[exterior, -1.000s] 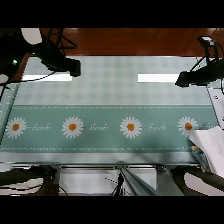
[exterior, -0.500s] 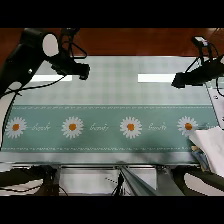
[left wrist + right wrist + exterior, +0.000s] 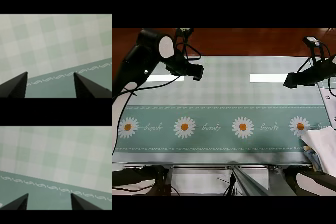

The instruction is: Fold the shirts.

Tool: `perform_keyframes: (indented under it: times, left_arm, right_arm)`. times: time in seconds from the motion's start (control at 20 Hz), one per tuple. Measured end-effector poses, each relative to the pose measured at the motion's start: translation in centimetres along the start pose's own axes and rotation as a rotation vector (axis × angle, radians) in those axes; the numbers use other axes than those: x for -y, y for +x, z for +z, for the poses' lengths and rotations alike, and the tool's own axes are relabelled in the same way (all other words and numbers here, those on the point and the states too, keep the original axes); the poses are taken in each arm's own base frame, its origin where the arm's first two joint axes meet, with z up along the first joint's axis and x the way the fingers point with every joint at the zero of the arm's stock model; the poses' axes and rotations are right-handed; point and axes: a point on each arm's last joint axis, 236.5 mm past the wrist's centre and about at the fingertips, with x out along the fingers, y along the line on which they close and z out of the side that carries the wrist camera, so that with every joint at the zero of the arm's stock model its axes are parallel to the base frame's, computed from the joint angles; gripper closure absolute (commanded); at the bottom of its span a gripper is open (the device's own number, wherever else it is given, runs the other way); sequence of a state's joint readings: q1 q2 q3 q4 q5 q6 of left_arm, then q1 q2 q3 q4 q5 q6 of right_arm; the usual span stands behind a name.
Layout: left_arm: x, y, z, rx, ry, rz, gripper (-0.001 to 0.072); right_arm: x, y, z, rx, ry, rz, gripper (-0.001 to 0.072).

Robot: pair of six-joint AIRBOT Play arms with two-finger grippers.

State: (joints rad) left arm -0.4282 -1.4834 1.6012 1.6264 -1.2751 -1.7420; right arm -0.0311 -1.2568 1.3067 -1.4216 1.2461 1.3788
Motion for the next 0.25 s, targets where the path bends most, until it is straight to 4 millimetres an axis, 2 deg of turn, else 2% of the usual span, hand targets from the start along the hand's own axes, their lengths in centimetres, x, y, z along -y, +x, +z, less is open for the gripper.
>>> perform_keyframes:
  times: [0.25]
  left_arm:
    - [0.01, 0.66, -0.16, -0.014, 0.001, 0.002, 0.0045]
  right_arm:
    - [0.00, 0.00, 0.00, 0.000, 0.000, 0.000, 0.0111]
